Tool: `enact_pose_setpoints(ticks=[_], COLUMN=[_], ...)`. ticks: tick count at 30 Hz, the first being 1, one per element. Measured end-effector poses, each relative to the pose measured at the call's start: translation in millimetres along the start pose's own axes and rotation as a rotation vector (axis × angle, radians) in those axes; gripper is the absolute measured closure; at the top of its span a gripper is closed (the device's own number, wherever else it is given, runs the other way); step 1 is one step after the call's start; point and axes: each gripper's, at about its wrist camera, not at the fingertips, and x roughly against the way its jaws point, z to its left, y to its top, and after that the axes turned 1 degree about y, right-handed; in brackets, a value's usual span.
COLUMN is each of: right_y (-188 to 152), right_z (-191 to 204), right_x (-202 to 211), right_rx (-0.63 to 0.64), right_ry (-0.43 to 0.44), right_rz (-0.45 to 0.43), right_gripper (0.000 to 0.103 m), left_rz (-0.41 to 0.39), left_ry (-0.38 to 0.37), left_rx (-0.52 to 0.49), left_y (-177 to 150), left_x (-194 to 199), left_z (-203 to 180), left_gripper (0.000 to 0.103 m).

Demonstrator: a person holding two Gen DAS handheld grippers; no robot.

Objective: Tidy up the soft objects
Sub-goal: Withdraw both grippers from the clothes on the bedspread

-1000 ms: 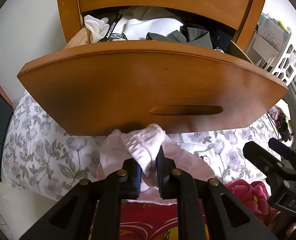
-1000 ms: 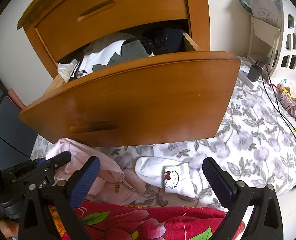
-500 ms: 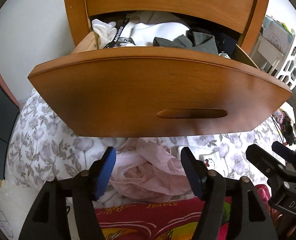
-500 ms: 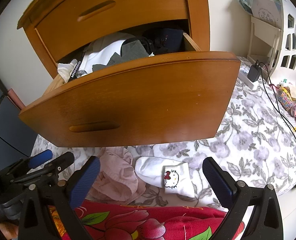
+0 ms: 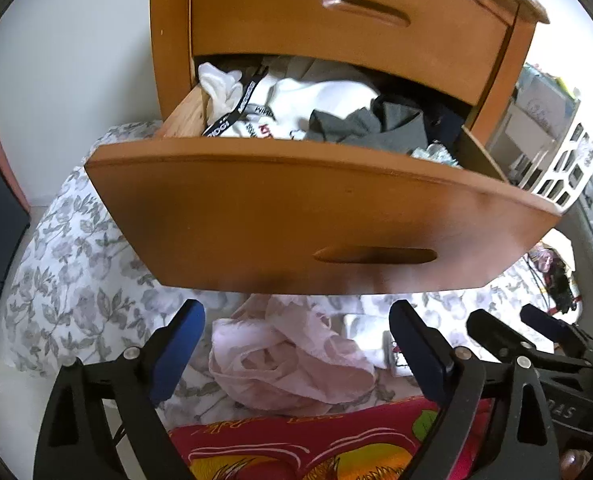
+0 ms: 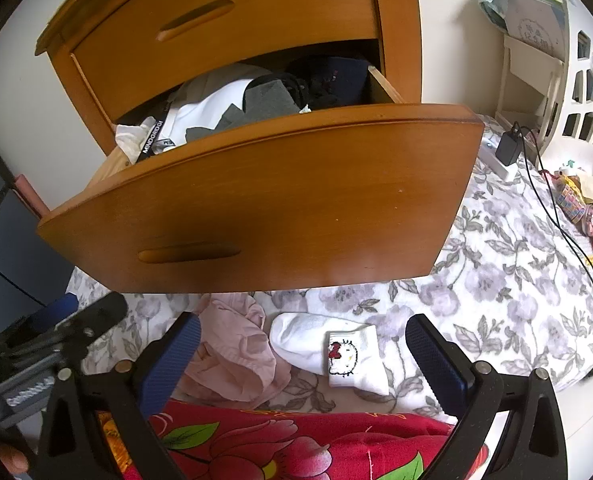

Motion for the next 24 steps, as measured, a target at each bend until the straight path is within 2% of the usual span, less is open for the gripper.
enact_pose_setpoints(ticks=[4,13,17,24], right_y=[0,2,2,7], right_z=[0,4,8,16], right_x=[1,5,11,29], right_rx=[0.002,0.024,0.044,0.089], right_ry=[-0.003,0.000,0.002,0.026], right_rz=[-0.004,-0.013,-0.039,-0.112], right_gripper=[0.000,0.000,0.000,0.000], left_rz=[-0.035,-0.094,-0.104,-0.166], left_ry=[-0.007,0.036,0.038,0.015], left_rx=[0.006,0.067,0.092,0.106], left_y=[1,3,1,4], left_x=[8,16,16,31], left_z=[3,20,25,29], left_gripper=[0.009,0.009,0.009,0.009])
